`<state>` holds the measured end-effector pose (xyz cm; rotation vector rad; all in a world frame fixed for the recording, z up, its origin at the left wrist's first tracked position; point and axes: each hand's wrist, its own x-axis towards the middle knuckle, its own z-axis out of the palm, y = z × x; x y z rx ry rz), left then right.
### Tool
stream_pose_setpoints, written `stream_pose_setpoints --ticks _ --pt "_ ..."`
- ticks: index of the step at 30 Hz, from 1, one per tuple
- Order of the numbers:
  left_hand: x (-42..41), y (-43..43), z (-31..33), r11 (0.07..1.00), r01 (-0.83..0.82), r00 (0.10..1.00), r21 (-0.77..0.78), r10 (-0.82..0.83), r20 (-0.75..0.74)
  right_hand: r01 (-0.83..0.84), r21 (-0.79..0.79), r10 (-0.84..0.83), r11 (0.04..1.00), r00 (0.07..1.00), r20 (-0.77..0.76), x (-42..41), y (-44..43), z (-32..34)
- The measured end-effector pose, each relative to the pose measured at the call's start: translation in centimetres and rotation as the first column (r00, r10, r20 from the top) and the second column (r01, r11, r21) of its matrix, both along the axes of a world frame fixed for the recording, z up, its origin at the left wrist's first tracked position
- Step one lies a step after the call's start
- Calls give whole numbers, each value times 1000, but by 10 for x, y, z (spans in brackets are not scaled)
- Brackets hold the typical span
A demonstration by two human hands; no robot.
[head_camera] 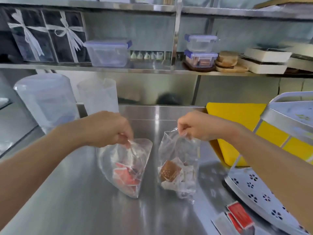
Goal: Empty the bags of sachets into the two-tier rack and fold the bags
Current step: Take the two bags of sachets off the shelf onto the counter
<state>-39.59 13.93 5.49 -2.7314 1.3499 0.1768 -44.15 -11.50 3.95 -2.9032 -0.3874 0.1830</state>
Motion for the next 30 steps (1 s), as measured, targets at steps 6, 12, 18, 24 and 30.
stream_pose_setpoints --ticks 6,12,18,24,30 --pt "3 8 -18 991 -63 909 -121 7 -416 7 118 26 993 960 -278 -1 4 -23" --pt "29 -5 -58 973 -137 920 -187 56 -387 129 149 -105 980 982 -157 25 -6 -59" --pt "70 -21 -90 958 -190 967 -215 144 -212 205 178 -196 963 978 -66 60 -12 -83" --pt "110 -28 -131 930 -275 954 -243 233 -188 245 152 -233 958 968 -93 102 -23 -115" --pt "151 -34 -174 908 -362 905 -210 289 -311 267 112 -241 957 950 -199 144 -27 -158"
